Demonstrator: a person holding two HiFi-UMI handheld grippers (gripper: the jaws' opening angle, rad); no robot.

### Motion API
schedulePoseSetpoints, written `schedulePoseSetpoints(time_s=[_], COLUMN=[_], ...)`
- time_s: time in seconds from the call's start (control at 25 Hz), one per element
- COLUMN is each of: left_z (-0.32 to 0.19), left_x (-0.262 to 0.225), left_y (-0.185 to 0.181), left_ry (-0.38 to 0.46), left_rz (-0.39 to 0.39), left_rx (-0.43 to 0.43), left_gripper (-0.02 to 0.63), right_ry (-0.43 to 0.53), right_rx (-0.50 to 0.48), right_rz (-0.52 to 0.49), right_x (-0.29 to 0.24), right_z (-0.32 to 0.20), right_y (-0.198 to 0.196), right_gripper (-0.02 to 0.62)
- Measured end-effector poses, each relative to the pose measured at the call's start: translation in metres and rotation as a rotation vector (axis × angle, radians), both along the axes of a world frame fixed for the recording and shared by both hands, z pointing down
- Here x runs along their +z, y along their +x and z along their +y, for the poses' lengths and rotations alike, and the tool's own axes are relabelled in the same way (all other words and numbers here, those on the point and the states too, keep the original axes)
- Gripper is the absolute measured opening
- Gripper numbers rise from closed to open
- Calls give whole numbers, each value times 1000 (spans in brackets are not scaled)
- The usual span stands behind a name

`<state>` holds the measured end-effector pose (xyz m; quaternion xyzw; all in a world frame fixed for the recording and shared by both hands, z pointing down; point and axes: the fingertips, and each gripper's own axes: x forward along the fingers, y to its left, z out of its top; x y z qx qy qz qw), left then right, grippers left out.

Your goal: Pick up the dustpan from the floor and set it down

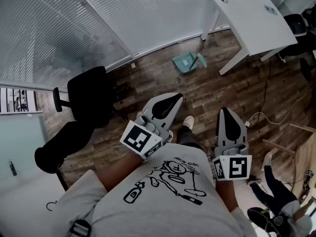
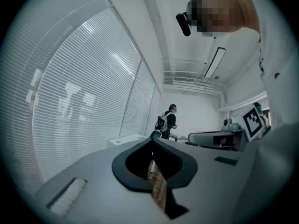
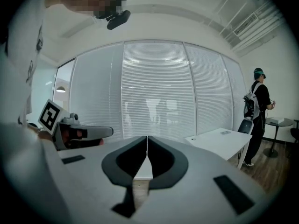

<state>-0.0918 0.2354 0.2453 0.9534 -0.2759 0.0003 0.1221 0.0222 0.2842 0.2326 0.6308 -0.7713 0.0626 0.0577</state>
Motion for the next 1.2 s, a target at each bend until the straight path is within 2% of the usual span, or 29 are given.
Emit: schedulePoseSetpoints(time_s=[0.28, 0.68, 0.96, 1.2], left_z=[-15, -44, -60, -87], left_x=[-4, 0, 7, 15], left_y=[47, 86, 105, 109], left_ry=[2, 9, -9, -26], left_rz=[-11, -26, -27, -27], left_rx=[-23, -64, -85, -99], left_gripper=[2, 2, 2, 2], right_ry=[-3, 0, -9, -25], right_rx=[-16, -41, -60, -95], right_rz=[-11, -4, -9, -17], right_x=[3, 6, 11, 19], right_z=[-19, -46, -67, -98], right_y=[51, 96, 116, 112], right_gripper=[6, 6, 6, 6])
